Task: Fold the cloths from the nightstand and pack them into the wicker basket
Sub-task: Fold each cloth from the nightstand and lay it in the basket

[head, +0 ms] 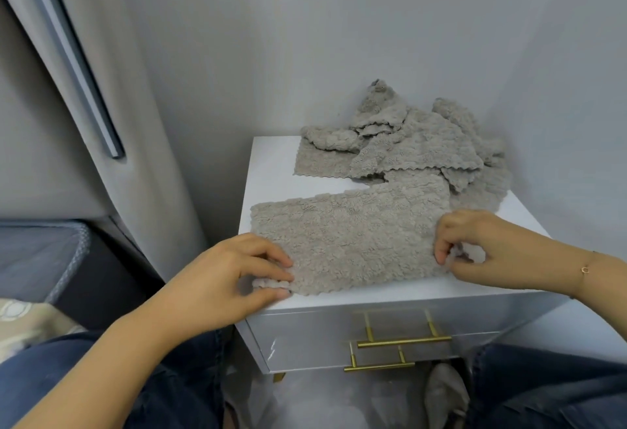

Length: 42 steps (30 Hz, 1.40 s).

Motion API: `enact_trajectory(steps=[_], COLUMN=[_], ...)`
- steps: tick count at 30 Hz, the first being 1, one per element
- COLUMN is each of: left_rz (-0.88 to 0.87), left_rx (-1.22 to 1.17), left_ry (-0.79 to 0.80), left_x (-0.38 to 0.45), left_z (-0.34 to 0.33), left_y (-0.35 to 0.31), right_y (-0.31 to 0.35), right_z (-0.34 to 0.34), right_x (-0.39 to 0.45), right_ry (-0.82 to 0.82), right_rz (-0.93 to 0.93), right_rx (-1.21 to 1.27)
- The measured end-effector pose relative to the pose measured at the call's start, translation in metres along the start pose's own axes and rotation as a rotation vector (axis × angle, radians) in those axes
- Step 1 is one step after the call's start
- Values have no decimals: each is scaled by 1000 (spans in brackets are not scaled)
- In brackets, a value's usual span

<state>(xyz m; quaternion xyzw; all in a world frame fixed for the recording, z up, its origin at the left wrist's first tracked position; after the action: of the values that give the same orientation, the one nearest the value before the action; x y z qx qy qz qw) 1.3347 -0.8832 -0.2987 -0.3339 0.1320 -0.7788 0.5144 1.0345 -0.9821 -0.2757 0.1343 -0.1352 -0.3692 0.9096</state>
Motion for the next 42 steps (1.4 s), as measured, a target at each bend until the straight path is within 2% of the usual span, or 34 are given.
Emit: enact_trajectory(steps=[3, 5, 7, 10, 13, 16, 20, 23, 25, 28, 30, 32, 36, 42], left_rz=[91, 146, 174, 257, 317, 341, 433, 516, 590, 646, 660, 686, 640, 669], left_rx=[-97, -107, 11, 196, 206, 139, 15, -95, -208, -347, -354, -286, 71, 141], left_ry=[-31, -120, -176, -135, -90, -131, -152, -131, -96, 9, 62, 53, -45, -58], left_x=[6, 20, 38, 60, 69, 69, 58, 44, 36, 30, 26, 21, 14, 10], left_z=[10, 20, 26, 21, 10, 9, 16, 21, 20, 12, 7, 4, 9, 13], left_y=[-4, 0, 13, 39, 55, 53, 47, 40, 33, 23, 20, 24, 28, 26], right_y=[0, -10, -24, -41, -42, -36, -31, -26, -23, -13, -3, 4, 17, 32], right_z=[12, 25, 31, 23, 11, 9, 21, 34, 44, 60, 67, 63, 35, -15], right_x=[-1, 1, 1, 0, 6, 17, 24, 38, 54, 94, 129, 169, 234, 287], right_ry=[-76, -215, -275, -222, -180, -220, -398, -528, -550, -545, -509, -436, -295, -210], right_rz=[-99, -211, -364, -570, -631, -606, -595, -569, -514, -375, -290, -225, -110, -57], right_rx=[96, -4, -145, -115, 33, 128, 414, 669, 751, 608, 502, 408, 262, 91])
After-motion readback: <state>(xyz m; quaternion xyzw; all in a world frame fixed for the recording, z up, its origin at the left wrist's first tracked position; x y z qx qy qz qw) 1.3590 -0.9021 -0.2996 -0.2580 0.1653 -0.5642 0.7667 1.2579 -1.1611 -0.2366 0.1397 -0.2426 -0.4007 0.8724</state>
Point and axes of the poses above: each hand's wrist, its own x-axis towards the middle knuckle, its own z-axis out of the back of the hand, y = z × x, the point moved 6 cm from there along x, towards the middle knuckle, and after that the axes turned 13 degrees about -y, right-handed, at the moved point
